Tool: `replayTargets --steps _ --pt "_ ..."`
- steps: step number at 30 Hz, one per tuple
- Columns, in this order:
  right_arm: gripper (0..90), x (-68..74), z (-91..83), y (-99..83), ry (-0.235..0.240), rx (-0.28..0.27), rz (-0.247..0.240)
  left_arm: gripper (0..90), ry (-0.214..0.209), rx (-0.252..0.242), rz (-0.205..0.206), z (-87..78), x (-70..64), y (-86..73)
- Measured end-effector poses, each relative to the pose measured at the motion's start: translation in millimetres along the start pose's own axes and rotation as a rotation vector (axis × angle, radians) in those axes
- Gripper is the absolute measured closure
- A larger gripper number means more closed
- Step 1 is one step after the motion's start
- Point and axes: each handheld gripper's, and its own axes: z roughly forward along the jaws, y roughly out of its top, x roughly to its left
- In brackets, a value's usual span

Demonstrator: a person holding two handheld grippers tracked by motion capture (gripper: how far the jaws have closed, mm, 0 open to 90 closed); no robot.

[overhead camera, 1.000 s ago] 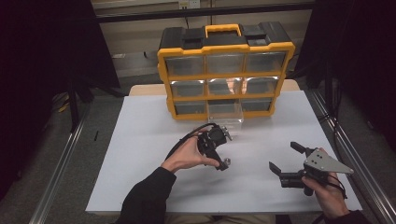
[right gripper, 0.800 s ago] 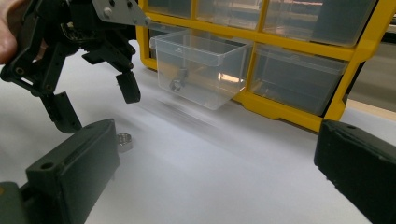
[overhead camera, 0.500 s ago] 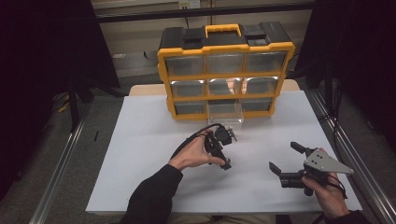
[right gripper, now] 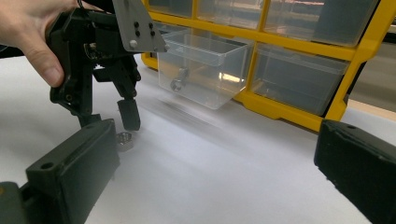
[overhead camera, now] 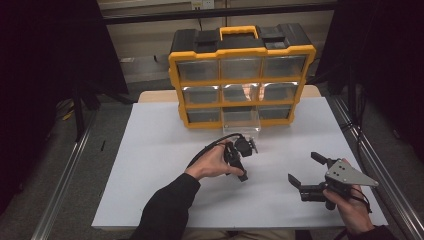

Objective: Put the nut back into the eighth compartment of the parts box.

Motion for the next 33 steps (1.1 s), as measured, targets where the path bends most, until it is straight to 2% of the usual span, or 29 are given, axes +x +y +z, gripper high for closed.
replayTargets --steps 1,2,3,4,6,7,8,9,12,13,14,15,17,18,19,20,21,24,25,26,27,28,29,30,32,33 --pt "0.0 0.0 0.0 0.0 0.001 0.0 -0.001 46.1 -0.005 0.002 0.004 0.7 0.2 0.4" --pt "0.0 0.0 0.2 0.0 0.001 -0.001 0.0 47.9 -0.007 -0.003 -0.019 2.1 -1.2 0.5" --pt "0.0 -0.2 0.3 -0.1 0.0 -0.001 -0.001 48.9 -0.003 -0.005 -0.02 2.8 -0.8 1.3" --pt "0.0 -0.2 0.2 -0.1 0.0 -0.001 -0.001 50.2 0.001 0.011 0.003 2.4 0.9 2.2" --pt "0.0 -0.1 0.1 0.0 0.0 -0.001 -0.002 52.7 0.005 0.02 0.012 1.7 0.8 3.6" --pt "0.0 -0.2 0.1 0.0 -0.001 -0.001 -0.001 54.6 0.002 -0.003 -0.001 3.1 -1.5 3.8" --pt "0.0 -0.3 0.3 -0.1 0.001 -0.002 -0.001 55.6 -0.003 0.014 0.019 2.7 -1.2 4.9" --pt "0.0 -0.2 0.4 -0.1 -0.002 -0.001 -0.001 56.7 -0.003 0.02 0.01 4.3 -3.5 5.9" --pt "0.0 -0.1 0.3 -0.1 -0.002 -0.001 0.0 58.2 0.009 0.025 0.019 4.6 -3.2 8.3" --pt "0.0 -0.1 0.3 -0.1 0.002 -0.003 -0.001 60.6 0.009 0.01 -0.003 5.5 -3.6 8.0" --pt "0.0 -0.1 0.1 -0.1 0.0 0.0 -0.001 62.6 0.01 0.029 0.003 4.4 -2.2 8.1" --pt "0.0 -0.3 0.4 -0.1 0.001 -0.002 -0.001 63.3 -0.002 0.028 -0.003 4.3 -1.5 8.1" --pt "0.0 -0.3 0.3 -0.2 0.001 -0.001 0.0 64.3 0.008 0.027 -0.001 4.6 -1.7 8.2" --pt "0.0 -0.3 0.4 -0.2 0.002 -0.002 0.0 64.7 0.008 0.038 0.016 4.0 -0.1 9.1" --pt "0.0 -0.4 0.3 -0.2 -0.002 -0.001 -0.002 65.2 0.009 0.015 -0.01 5.7 -2.0 8.9" --pt "0.0 -0.5 0.4 -0.1 -0.001 -0.001 -0.001 65.0 0.007 0.038 0.004 5.1 -2.4 9.4" --pt "0.0 -0.5 0.5 -0.1 0.0 -0.001 -0.001 64.5 0.017 0.034 0.0 5.8 -4.4 9.9" --pt "0.0 -0.2 0.6 -0.1 -0.001 -0.001 0.002 65.3 0.03 0.053 0.026 5.2 -3.3 11.5" --pt "0.0 -0.3 0.7 -0.1 0.0 -0.003 0.0 67.8 0.022 0.052 0.012 5.2 -2.8 11.0" --pt "0.0 -0.1 0.6 -0.1 -0.001 -0.002 0.001 68.1 0.015 0.022 -0.026 6.9 -4.4 10.1" --pt "0.0 -0.1 0.4 -0.1 -0.001 -0.002 0.001 68.2 0.012 0.047 0.006 5.2 -1.7 10.4" --pt "0.0 -0.2 0.4 -0.1 0.001 -0.003 0.001 68.3 0.008 0.048 0.008 4.9 -1.4 10.4" --pt "0.0 -0.4 0.5 -0.1 0.002 -0.003 0.001 68.4 0.015 0.054 0.031 4.6 -0.3 10.6" --pt "0.0 -0.6 0.5 -0.1 0.0 -0.001 -0.001 68.4 0.01 0.029 -0.016 6.3 -3.9 9.9" --pt "0.0 -0.3 0.9 -0.1 -0.001 -0.002 0.003 68.9 0.02 0.057 0.038 4.7 -1.4 11.2" --pt "0.0 -0.4 0.8 -0.1 0.0 -0.001 0.001 69.1 0.013 0.055 0.015 5.0 -2.6 10.8"
